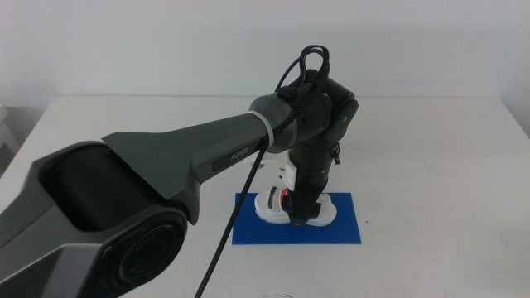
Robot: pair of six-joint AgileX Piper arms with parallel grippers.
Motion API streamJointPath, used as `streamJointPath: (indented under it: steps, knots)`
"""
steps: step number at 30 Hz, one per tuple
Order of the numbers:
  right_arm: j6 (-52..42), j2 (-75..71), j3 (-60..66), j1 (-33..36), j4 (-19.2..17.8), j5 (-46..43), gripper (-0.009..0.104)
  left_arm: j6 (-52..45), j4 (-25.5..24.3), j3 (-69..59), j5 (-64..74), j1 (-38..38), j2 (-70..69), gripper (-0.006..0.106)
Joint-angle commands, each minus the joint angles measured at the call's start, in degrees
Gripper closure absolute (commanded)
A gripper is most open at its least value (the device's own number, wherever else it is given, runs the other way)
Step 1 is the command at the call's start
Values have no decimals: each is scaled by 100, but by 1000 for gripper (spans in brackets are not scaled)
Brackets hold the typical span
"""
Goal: Use one arm to grab the shoe from the table and place it on the mat.
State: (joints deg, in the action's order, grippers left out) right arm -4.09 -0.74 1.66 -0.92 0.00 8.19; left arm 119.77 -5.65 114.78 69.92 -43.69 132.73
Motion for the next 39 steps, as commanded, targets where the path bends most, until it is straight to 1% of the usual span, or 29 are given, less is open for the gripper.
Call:
streamJointPath:
  steps: [1, 4, 6, 12, 18, 20, 22, 24, 26, 28, 32, 35, 37, 39]
  knots:
    - [-30, -111, -106, 9, -51, -447, 1, 138, 44, 160, 565, -14, -374, 29]
    - [-30, -111, -106, 9, -51, -447, 1, 138, 44, 160, 565, -14, -374, 14]
    - [-30, -111, -106, 9, -51, -447, 1, 138, 44, 165, 565, -14, -388, 7]
    - [-30, -111, -106, 9, -51, -447, 1, 125, 84, 165, 565, -14, -703, 7]
    - [-30, -111, -106, 9, -51, -447, 1, 131, 78, 165, 565, -14, -1380, 7]
    - [-30, -111, -106, 9, -51, -447, 1, 63, -26, 165, 565, -14, -1697, 7]
    - [-30, -111, -106, 9, -51, -447, 1, -396, -299, 165, 565, -14, -2019, 7]
    - [-30, -111, -106, 9, -51, -447, 1, -1093, -614, 165, 565, -9, -2397, 7]
    - [-30, -111, -106, 9, -51, -447, 1, -2134, -982, 165, 565, -14, -2707, 7]
    - [-30, -111, -106, 9, -51, -447, 1, -3736, -1351, 165, 565, -14, -2996, 7]
    - [-30, -111, -106, 9, -51, -447, 1, -7310, -2016, 165, 565, -14, -3429, 7]
    - [-30, -111, -106, 9, -51, -447, 1, -9433, -2379, 165, 565, -14, -3646, 7]
    - [-30, -111, -106, 9, -51, -447, 1, -10197, -2361, 165, 565, -14, -3773, 7]
    - [-30, -111, -106, 9, -51, -447, 1, -10488, -2314, 165, 559, -14, -3842, 7]
